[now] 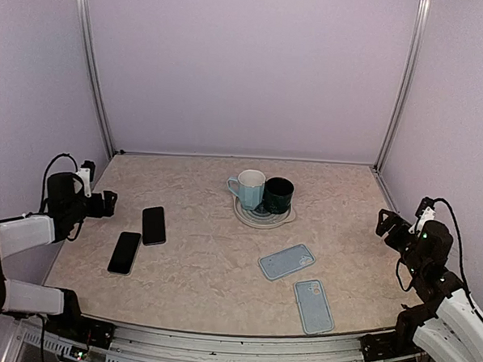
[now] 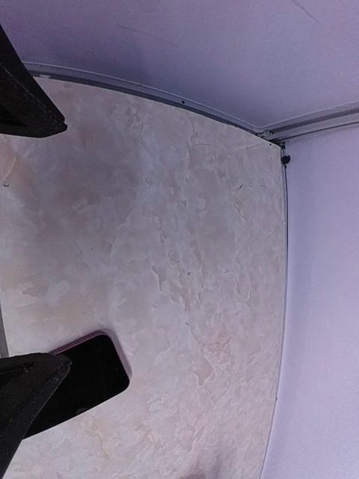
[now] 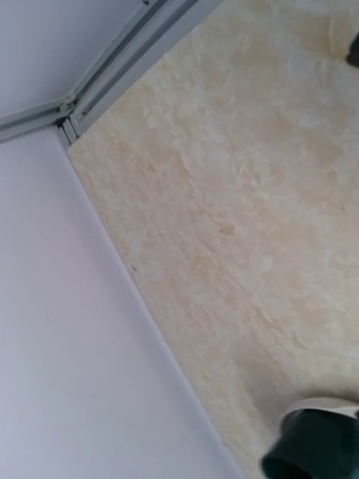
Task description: Put the phone into the phone case
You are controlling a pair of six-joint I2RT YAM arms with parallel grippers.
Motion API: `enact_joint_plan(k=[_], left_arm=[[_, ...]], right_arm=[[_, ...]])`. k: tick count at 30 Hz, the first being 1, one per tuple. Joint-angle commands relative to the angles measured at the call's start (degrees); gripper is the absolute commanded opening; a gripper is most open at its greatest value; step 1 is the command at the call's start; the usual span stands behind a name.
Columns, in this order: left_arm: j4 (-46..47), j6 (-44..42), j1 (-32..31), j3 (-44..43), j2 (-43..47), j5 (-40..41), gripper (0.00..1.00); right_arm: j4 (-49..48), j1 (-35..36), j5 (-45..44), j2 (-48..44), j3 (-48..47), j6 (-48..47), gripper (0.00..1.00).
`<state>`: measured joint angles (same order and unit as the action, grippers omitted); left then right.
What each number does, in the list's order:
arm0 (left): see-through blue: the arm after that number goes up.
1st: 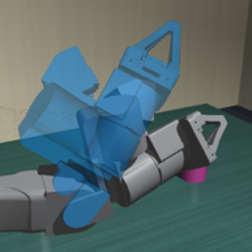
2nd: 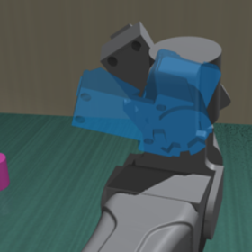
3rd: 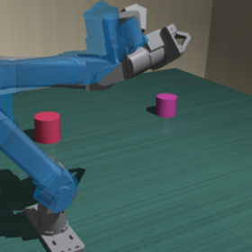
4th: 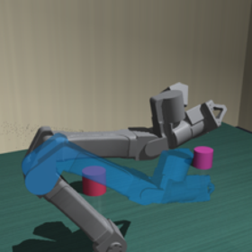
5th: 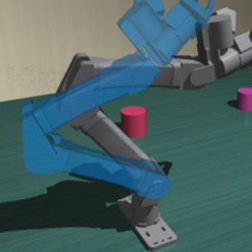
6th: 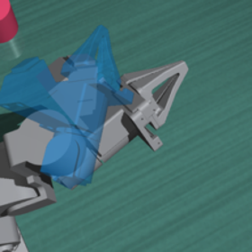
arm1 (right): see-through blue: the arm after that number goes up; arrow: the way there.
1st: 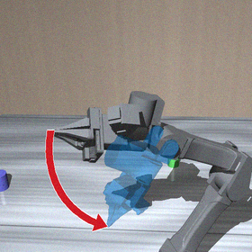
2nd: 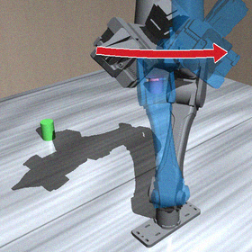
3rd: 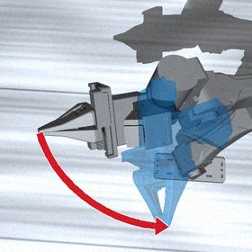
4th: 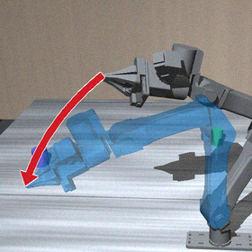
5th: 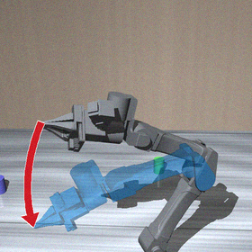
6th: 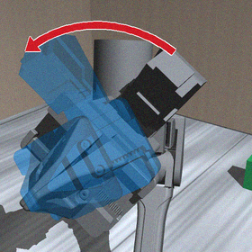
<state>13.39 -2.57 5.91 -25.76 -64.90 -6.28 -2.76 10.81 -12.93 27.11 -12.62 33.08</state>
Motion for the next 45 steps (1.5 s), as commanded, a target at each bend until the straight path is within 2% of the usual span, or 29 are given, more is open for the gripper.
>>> enact_joint_plan(k=[1, 4, 7, 10, 14, 18, 20, 21, 22, 24, 26, 28, 32, 35, 40, 45], left_arm=[[1.5, 0.0, 0.0, -2.3, -0.1, 1.4, 0.99], [-1.1, -1.6, 0.0, -4.6, -0.4, 2.0, 0.99], [-5.2, -6.2, 0.4, -8.1, -1.3, 3.0, 0.99], [-9.2, -7.4, 3.0, -11.3, -2.4, -4.7, 0.99], [-14.2, -9.8, 4.4, -15.0, -3.2, -11.9, 0.99], [-26.9, -18.2, 3.2, -22.0, -6.0, -18.6, 0.99], [-32.4, -20.1, 0.5, -25.4, -8.1, -17.0, 0.95], [-34.1, -20.6, -1.4, -26.6, -8.7, -14.9, 0.93], [-34.8, -20.8, -3.3, -27.1, -9.3, -12.7, 0.93], [-34.7, -20.7, -5.4, -26.7, -9.3, -9.7, 0.93], [-34.1, -20.2, -7.6, -26.0, -8.4, -9.5, 0.93], [-33.7, -19.1, -7.9, -25.8, -7.5, -9.5, 0.93], [-33.4, -18.1, -8.2, -25.6, -7.7, -9.8, 0.93], [-33.6, -17.5, -8.3, -25.9, -8.8, -7.9, 0.93], [-32.5, -17.2, -8.4, -25.3, -9.6, -6.3, 0.93], [-32.9, -17.4, -8.5, -25.3, -10.1, -6.6, 0.93]], right_arm=[[3.7, -0.3, -5.9, -1.6, 0.1, 8.1, 0.99], [2.9, -0.3, -2.9, -2.9, -0.2, 5.9, 0.99], [-2.2, -0.3, 3.5, -5.1, 0.2, 3.1, 0.99], [-5.0, -0.4, 7.1, -6.8, 0.3, 2.0, 0.99], [-2.4, -0.3, 11.6, -6.1, -3.1, 1.0, 0.99], [-3.5, -0.3, 30.0, 4.3, -10.0, 0.6, 0.92], [-0.7, 1.1, 34.6, 15.6, -16.5, 1.9, 0.8], [1.8, 3.7, 33.1, 23.6, -22.1, 1.6, 0.73], [8.4, 8.6, 28.5, 29.3, -26.9, 0.5, 0.7], [18.1, 19.1, 15.4, 39.6, -36.7, -0.7, 0.69], [25.9, 26.2, 5.8, 47.3, -44.2, 0.8, 0.67], [28.7, 32.8, 1.1, 53.8, -49.1, 2.4, 0.67], [31.4, 39.0, 5.0, 67.1, -57.1, 2.2, 0.77], [33.8, 40.4, 6.5, 73.7, -60.2, 1.8, 0.78], [30.2, 41.6, 12.7, 80.1, -61.2, 1.6, 0.65], [31.1, 44.0, 14.6, 85.8, -63.9, 1.3, 0.6]])
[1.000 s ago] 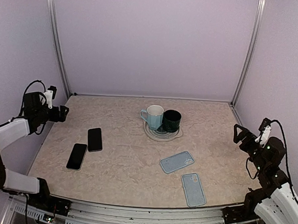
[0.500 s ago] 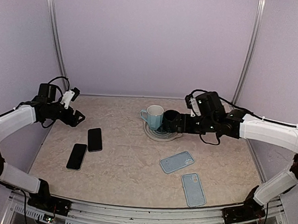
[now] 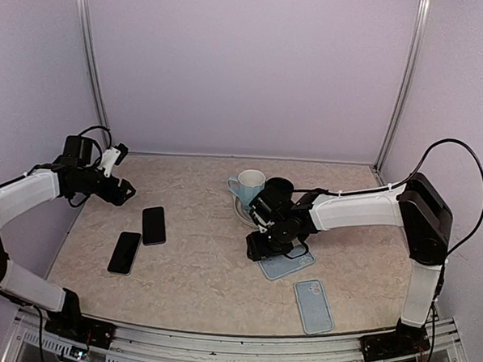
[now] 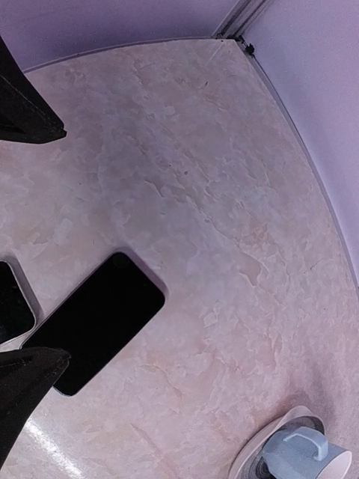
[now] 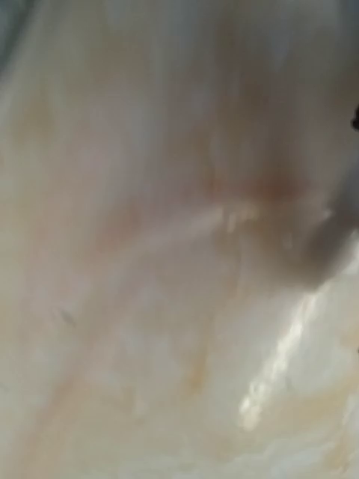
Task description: Put the phone into the phone case
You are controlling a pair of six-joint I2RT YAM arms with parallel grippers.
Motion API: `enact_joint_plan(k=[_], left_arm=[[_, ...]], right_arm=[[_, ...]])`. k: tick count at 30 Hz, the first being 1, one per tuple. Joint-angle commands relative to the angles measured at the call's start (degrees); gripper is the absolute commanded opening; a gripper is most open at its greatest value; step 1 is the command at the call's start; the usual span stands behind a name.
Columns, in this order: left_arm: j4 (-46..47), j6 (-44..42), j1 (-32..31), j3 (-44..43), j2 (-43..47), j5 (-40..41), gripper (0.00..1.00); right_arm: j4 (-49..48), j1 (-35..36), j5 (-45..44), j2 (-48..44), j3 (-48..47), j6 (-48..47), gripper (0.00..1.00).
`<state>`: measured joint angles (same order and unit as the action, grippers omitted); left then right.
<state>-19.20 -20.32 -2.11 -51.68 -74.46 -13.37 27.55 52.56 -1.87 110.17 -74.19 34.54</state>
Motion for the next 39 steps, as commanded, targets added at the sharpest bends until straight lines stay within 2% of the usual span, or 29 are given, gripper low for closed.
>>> enact_joint_plan(k=[1, 8, 11, 13, 17, 20, 23, 33, 36, 38, 39], left_arm=[[-0.3, 0.4, -0.4, 0.8, -0.5, 0.6, 0.93], [-0.3, 0.3, -0.4, 0.6, -0.7, 0.7, 0.93], [-0.3, 0.3, -0.5, 0.7, -0.7, 0.8, 0.93], [-0.5, 0.4, -0.4, 0.5, -0.9, 0.9, 0.93], [-0.3, 0.3, -0.4, 0.5, -1.0, 0.6, 0.93], [-0.4, 0.5, -0.4, 0.2, -1.3, 0.3, 0.93], [-0.7, 0.6, -0.4, 0.1, -1.7, 0.5, 0.93], [-0.9, 0.5, -0.5, 0.6, -1.9, 0.5, 0.93], [-0.5, 0.5, -0.5, 0.9, -1.7, 0.3, 0.93], [-0.5, 0.4, -0.5, 1.0, -1.8, 0.2, 0.93], [-0.4, 0.4, -0.5, 0.9, -1.9, 0.3, 0.93]], right_arm=[[0.4, 2.5, 4.5, 3.1, -2.1, -0.1, 0.57], [4.0, 4.3, 3.3, 2.9, -2.3, 0.2, 0.5], [3.0, 6.2, 6.7, 2.3, -2.3, -3.8, 0.46], [5.0, 8.4, 7.3, 2.2, -3.4, -6.2, 0.5], [8.7, 9.1, 0.9, -1.6, -3.8, -4.6, 0.54], [10.0, 6.0, -6.8, -5.2, -1.9, 1.9, 0.59], [12.2, 2.9, -14.0, -6.4, 1.1, 8.9, 0.6], [11.6, -0.9, -14.4, 1.1, 0.4, 12.0, 0.62], [9.4, -0.9, -11.6, 2.0, 1.3, 11.0, 0.57], [7.6, -0.8, -9.1, 1.9, 2.0, 10.1, 0.48], [6.5, -0.7, -7.9, 1.8, 2.4, 9.6, 0.39]])
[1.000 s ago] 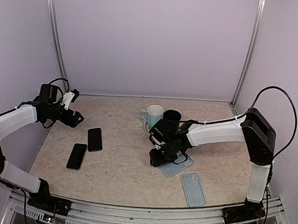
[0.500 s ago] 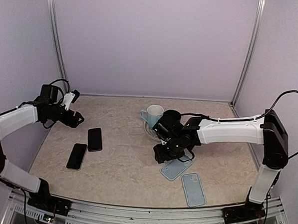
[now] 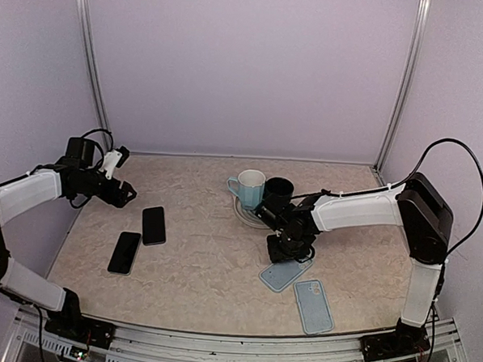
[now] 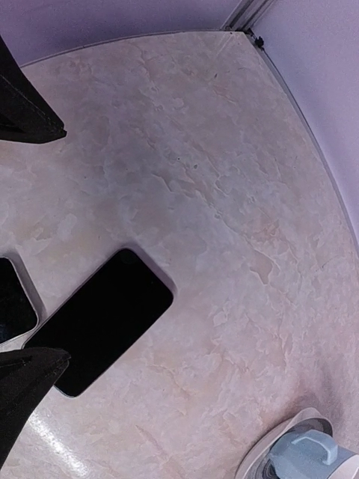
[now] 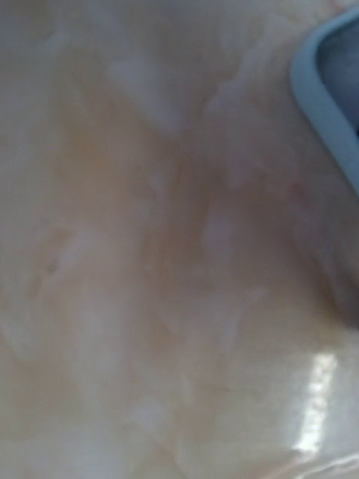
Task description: Put the phone into the phone case
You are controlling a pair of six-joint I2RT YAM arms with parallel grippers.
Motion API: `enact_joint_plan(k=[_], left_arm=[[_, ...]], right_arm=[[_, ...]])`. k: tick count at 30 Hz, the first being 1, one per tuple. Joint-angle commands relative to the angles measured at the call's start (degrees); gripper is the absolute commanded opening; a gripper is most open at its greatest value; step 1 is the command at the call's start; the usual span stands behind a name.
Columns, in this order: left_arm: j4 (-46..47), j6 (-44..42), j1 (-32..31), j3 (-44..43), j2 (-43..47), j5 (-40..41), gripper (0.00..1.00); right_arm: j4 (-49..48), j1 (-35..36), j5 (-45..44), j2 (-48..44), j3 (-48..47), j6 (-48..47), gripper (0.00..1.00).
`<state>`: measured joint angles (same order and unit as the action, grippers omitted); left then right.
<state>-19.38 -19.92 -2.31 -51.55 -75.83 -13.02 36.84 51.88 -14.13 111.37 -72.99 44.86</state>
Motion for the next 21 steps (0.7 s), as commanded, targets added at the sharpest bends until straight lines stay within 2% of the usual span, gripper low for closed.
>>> enact_joint_plan(k=[1, 4, 7, 13, 15, 16, 21], left_arm=[[-0.2, 0.0, -0.4, 0.8, -0.7, 0.0, 0.93], [-0.3, 0.0, -0.4, 0.8, -1.4, 0.1, 0.93], [-0.4, -0.1, -0.7, 0.9, -2.1, 1.0, 0.93], [-3.4, -1.1, -2.2, -1.2, -5.1, 1.9, 0.89], [-4.8, -2.1, -3.9, -2.9, -7.1, 4.4, 0.92], [-5.4, -1.1, -4.8, -4.1, -9.1, 7.1, 0.98], [-8.3, 8.8, -5.3, -11.0, -18.7, 10.9, 0.99]], right_arm=[[-4.0, 0.2, 5.7, 0.3, 1.6, -1.6, 0.33], [-6.5, 1.7, 9.3, 0.1, 1.4, -4.1, 0.21], [-7.4, 4.3, 12.1, 1.2, -0.7, -7.6, 0.16], [-4.5, 7.4, 13.3, 3.9, -5.7, -10.2, 0.19], [-4.2, 7.7, 13.2, 3.4, -6.0, -10.1, 0.22], [-3.9, 7.7, 12.9, 3.0, -6.4, -9.9, 0.24], [-2.5, 8.0, 9.1, -0.1, -7.0, -8.0, 0.32]])
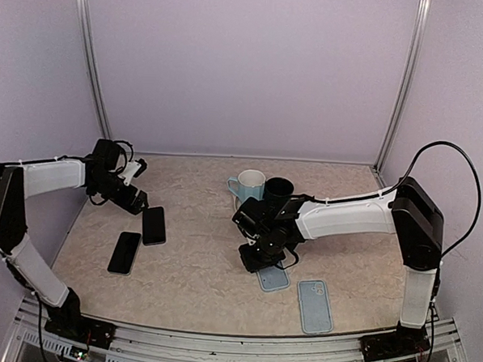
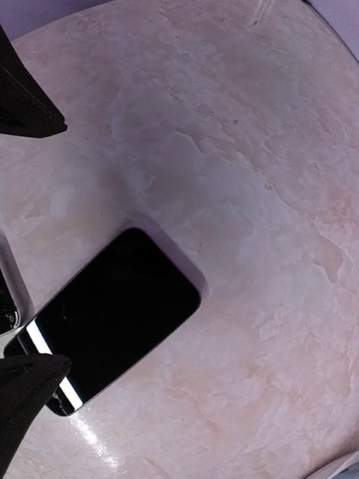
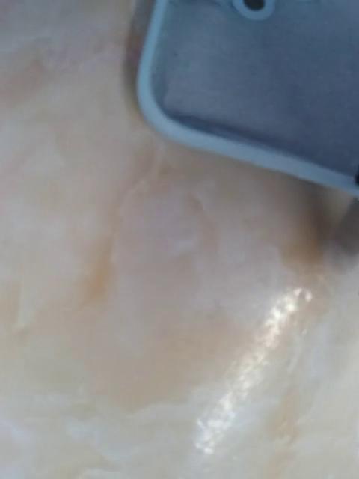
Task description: Put the phone into the phone case
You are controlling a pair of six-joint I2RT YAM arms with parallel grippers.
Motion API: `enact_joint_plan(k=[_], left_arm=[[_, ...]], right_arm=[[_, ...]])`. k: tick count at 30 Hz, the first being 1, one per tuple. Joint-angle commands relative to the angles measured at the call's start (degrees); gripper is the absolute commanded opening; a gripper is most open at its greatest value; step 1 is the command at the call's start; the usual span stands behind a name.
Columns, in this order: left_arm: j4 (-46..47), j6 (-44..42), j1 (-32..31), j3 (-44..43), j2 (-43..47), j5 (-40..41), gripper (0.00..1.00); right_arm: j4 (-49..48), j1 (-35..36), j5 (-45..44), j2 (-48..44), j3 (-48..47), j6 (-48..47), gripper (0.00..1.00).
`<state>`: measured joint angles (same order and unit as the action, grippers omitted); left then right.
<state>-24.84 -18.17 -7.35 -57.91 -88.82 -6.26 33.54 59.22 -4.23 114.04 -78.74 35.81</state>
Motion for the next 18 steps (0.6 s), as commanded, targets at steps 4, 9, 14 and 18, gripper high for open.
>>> enact_joint_plan(k=[4, 9, 14, 18], left_arm=[[-3.7, 14.4, 1.9, -8.0, -10.4, 2.4, 0.97], [-4.4, 22.3, 4.6, -9.4, -14.9, -1.6, 0.84], [-3.3, 25.1, 3.5, -7.7, -14.4, -6.7, 0.82], [-3.4, 26.5, 3.1, -7.5, -15.6, -10.7, 0.77]], right_arm=[[2.1, 0.6, -3.7, -5.9, 0.3, 2.8, 0.41], [2.3, 0.6, -5.9, -7.4, -1.0, 3.4, 0.44], [3.5, 1.0, -8.7, -2.8, -7.7, 2.7, 0.56], [1.8, 1.0, -7.7, 0.8, -13.3, 0.4, 0.6]])
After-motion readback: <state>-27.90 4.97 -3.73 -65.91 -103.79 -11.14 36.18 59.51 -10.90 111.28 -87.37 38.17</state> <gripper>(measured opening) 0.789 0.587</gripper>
